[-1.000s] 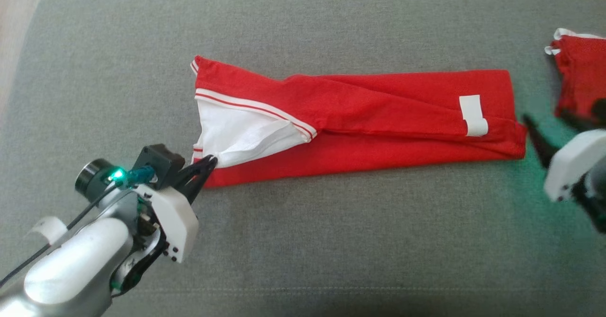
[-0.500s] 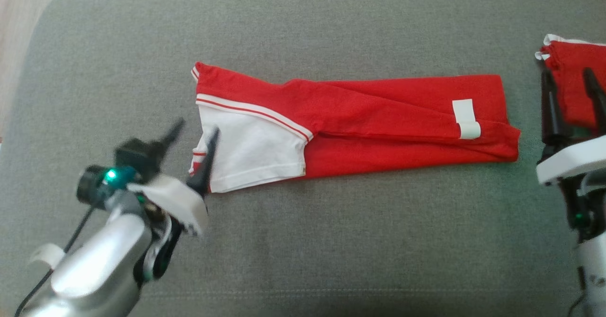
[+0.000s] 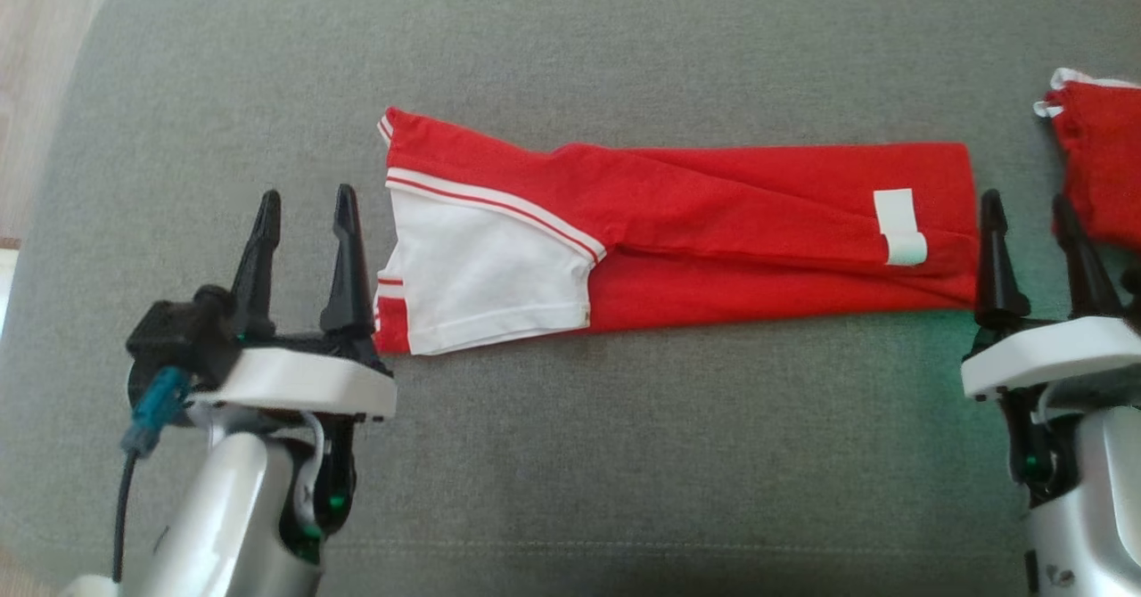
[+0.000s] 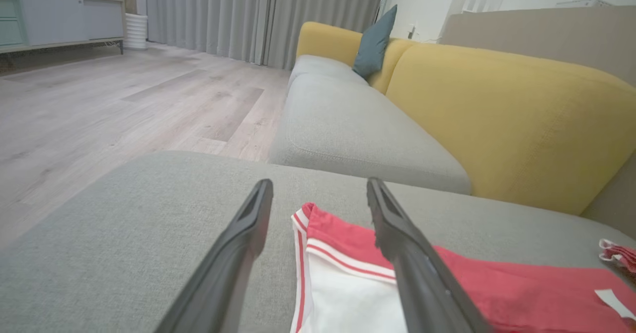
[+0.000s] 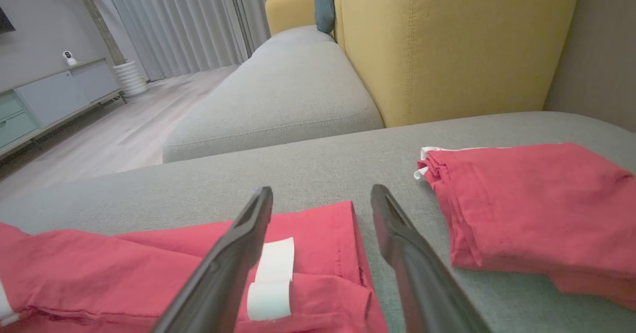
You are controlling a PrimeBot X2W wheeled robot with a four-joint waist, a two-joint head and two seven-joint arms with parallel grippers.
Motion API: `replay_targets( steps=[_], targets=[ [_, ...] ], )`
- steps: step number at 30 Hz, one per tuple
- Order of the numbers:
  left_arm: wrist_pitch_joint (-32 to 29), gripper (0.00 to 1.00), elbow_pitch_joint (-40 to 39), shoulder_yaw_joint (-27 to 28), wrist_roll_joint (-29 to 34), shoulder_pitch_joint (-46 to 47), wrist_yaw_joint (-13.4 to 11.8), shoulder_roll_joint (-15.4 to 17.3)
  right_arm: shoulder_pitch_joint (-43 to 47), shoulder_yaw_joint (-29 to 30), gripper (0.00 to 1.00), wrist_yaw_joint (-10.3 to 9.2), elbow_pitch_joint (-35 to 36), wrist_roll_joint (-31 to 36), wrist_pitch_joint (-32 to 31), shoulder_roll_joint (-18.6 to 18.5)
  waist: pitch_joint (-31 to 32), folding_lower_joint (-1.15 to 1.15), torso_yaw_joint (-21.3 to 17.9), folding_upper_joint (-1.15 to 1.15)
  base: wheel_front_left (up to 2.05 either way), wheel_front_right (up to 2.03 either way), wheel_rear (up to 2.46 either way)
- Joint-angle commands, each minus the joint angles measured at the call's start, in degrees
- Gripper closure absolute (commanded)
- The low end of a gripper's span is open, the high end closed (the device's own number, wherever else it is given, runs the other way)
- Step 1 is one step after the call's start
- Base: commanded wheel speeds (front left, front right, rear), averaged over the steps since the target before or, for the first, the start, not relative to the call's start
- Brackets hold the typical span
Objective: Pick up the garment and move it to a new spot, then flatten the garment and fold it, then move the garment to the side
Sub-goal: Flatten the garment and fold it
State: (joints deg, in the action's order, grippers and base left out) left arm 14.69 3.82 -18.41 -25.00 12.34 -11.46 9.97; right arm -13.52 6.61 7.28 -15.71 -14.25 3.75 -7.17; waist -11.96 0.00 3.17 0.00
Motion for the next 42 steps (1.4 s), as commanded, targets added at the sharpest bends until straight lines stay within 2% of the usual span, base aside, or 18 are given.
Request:
replay_targets(
  steps=[1, 8, 14, 18, 23, 25, 31, 42],
  targets=[
    [0.3, 0.0, -1.7, 3.3, 1.3, 2.7, 1.0, 0.4, -1.7, -0.1, 0.0, 0.21, 1.3, 0.6, -0.1, 0.2, -0.6, 0.0, 0.3, 0.0, 0.0, 0.0, 0.0],
    [0.3, 0.0, 0.2, 8.0, 5.6, 3.0, 6.6, -2.9, -5.5, 6.9, 0.0, 0.21, -5.4, 1.8, -3.5, 3.2, -3.1, 0.0, 1.5, 0.0, 0.0, 0.0, 0.0],
    [0.3, 0.0, 1.3, 10.5, 8.1, 3.6, 9.4, -4.9, -8.3, 9.5, 0.0, 0.21, -12.0, 3.0, -5.4, 4.1, -5.1, 0.0, 2.1, 0.0, 0.0, 0.0, 0.0],
    [0.3, 0.0, 1.7, 11.8, 9.2, 4.0, 10.7, -5.7, -9.6, 9.6, 0.0, 0.21, -15.5, 3.6, -6.1, 4.2, -6.0, 0.0, 2.2, 0.0, 0.0, 0.0, 0.0],
    [0.3, 0.0, 2.3, 13.7, 10.3, 4.4, 11.9, -6.3, -10.4, 6.6, 0.0, 0.21, -18.4, 1.8, -6.1, 4.3, -6.7, 0.0, 1.9, 0.0, 0.0, 0.0, 0.0],
    [0.3, 0.0, 2.3, 14.3, 10.6, 4.5, 12.2, -6.5, -10.4, 5.7, 1.0, 0.21, -18.7, 1.9, -5.8, 4.3, -6.9, 0.0, 1.7, 0.0, 0.0, 0.0, 0.0],
    [0.3, 0.0, 2.8, 15.3, 11.6, 4.8, 13.1, -6.8, -11.1, 9.7, 1.0, 0.21, -16.3, 4.5, -3.6, 3.6, -6.9, 0.0, 0.9, 0.0, 0.0, 0.0, 0.0],
    [0.3, 0.0, 3.4, 15.8, 11.6, 4.3, 13.7, -7.1, -13.5, 23.2, 1.0, 0.21, -10.3, 11.3, -6.0, -1.8, -5.3, 0.0, 0.4, 0.0, 0.0, 0.0, 0.0]
  ],
)
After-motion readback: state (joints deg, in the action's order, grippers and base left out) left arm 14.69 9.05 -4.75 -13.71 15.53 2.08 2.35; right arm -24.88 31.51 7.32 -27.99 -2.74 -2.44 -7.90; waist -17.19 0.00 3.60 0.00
